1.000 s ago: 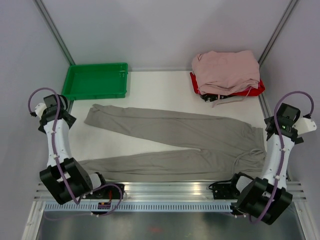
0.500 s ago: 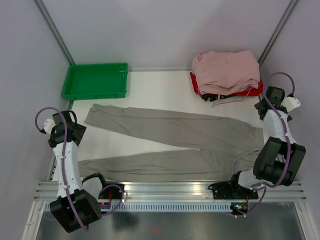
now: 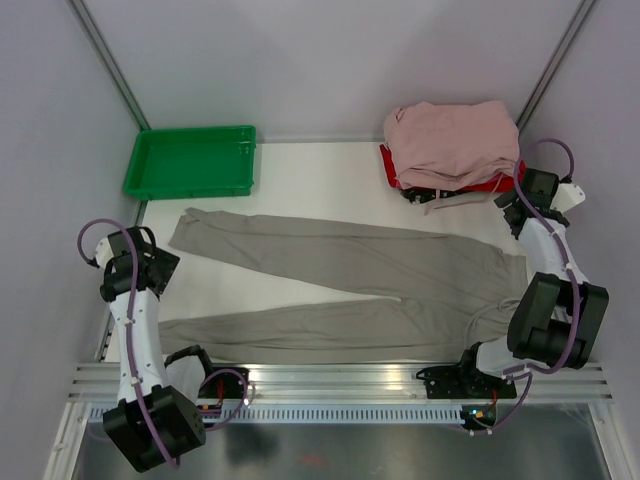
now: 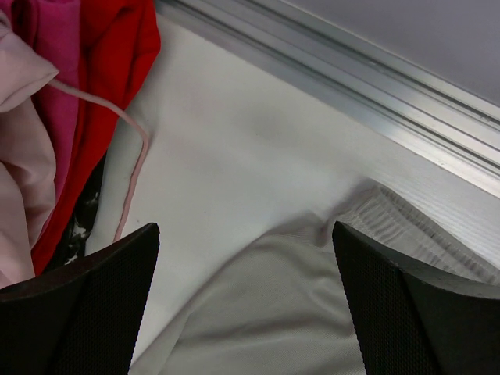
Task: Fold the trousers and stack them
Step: Flatten the trousers out
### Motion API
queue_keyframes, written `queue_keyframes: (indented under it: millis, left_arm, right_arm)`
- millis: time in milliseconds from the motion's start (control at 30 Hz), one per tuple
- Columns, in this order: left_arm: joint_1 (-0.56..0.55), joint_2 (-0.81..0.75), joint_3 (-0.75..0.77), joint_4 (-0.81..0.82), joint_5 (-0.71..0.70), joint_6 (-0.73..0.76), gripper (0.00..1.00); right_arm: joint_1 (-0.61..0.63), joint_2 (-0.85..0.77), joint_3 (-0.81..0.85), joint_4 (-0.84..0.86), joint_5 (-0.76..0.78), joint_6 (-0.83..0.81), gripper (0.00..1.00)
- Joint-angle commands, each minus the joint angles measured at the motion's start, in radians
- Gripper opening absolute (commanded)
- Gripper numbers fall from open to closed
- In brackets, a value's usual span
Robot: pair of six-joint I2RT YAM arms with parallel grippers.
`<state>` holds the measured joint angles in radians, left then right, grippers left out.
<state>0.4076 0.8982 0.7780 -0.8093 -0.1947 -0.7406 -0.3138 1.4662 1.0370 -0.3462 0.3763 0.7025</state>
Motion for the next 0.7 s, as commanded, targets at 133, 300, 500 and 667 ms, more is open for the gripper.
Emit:
queue_keyframes:
  millis: [133,300,500,667]
  left_arm:
    - [-0.003,0.002,-0.003,0.038,0.038,0.04,0.84]
    - [-0.003,0.002,-0.006,0.041,0.041,0.032,0.84]
    - [-0.003,0.013,0.007,0.05,0.06,0.027,0.84]
    - [-0.003,0.015,0.023,0.013,0.093,0.001,0.84]
  right_arm:
    - [0.032,0.025,0.015,0.041,-0.017,0.005,0.98]
    - [0.032,0.026,0.009,0.041,-0.011,0.008,0.98]
    - [0.031,0.028,0.0,0.044,-0.011,0.014,0.98]
    - [0.03,0.034,-0.002,0.049,-0.016,0.041,0.98]
